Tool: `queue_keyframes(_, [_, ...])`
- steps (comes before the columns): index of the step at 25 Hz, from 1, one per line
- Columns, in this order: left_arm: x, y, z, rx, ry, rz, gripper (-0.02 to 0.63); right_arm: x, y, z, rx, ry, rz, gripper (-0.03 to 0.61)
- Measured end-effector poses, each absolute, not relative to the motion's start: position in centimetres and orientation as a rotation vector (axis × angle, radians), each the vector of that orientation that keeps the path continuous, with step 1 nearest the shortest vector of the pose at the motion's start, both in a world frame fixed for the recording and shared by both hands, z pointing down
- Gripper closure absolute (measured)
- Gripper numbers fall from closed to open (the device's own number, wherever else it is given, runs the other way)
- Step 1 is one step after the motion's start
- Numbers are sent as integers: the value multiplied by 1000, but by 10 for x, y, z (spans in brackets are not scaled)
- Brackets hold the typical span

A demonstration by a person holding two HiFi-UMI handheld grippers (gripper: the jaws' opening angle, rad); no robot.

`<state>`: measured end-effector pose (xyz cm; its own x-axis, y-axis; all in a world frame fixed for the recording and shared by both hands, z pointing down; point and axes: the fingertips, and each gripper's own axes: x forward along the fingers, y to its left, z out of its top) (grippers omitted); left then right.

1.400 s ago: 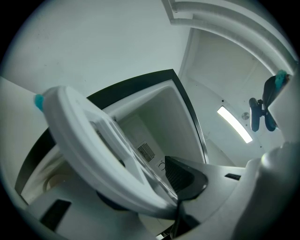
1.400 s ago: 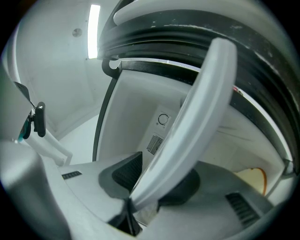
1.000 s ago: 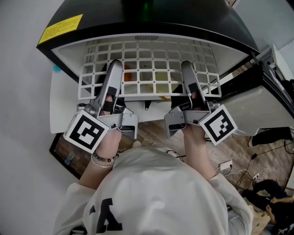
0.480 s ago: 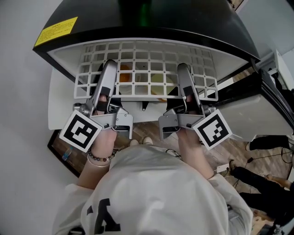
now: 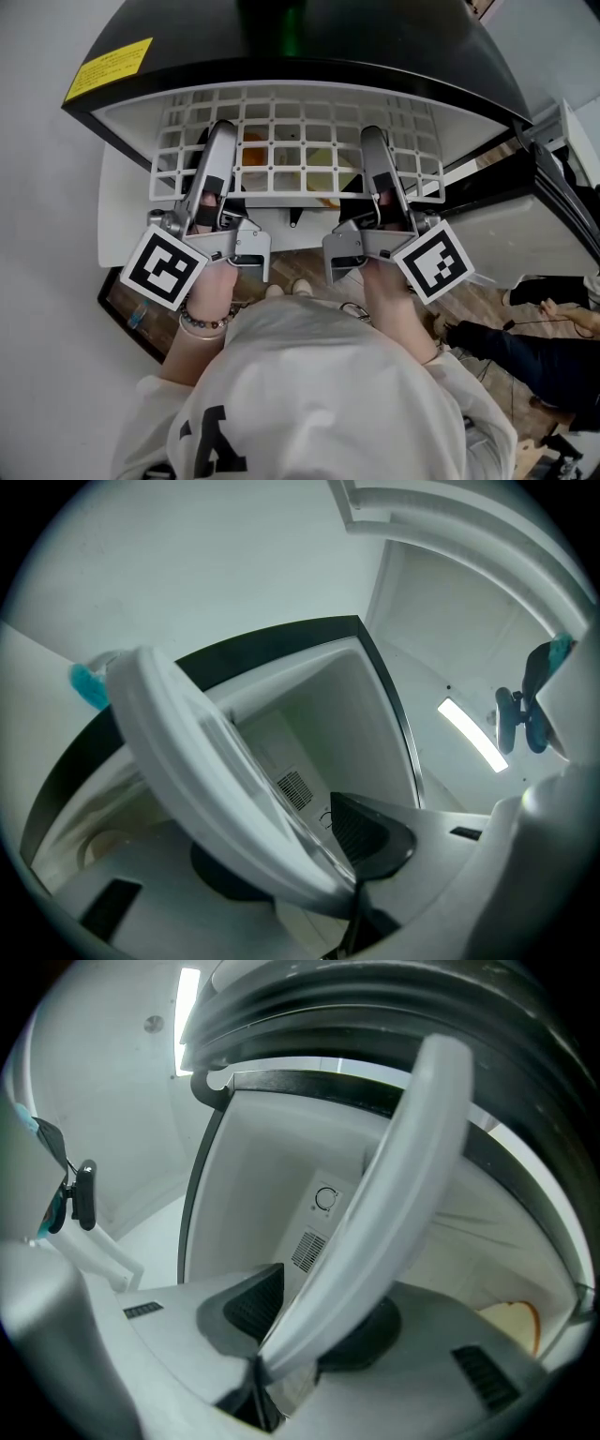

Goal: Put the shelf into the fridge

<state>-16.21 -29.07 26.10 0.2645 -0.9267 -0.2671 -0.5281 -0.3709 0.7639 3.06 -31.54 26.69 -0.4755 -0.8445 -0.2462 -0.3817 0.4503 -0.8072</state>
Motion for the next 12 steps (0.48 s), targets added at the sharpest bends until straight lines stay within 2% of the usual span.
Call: queue_keyframes(12, [-163,-296,261,2006,-1318,-961,442,30,-321,267,-1019,2052,-913,463])
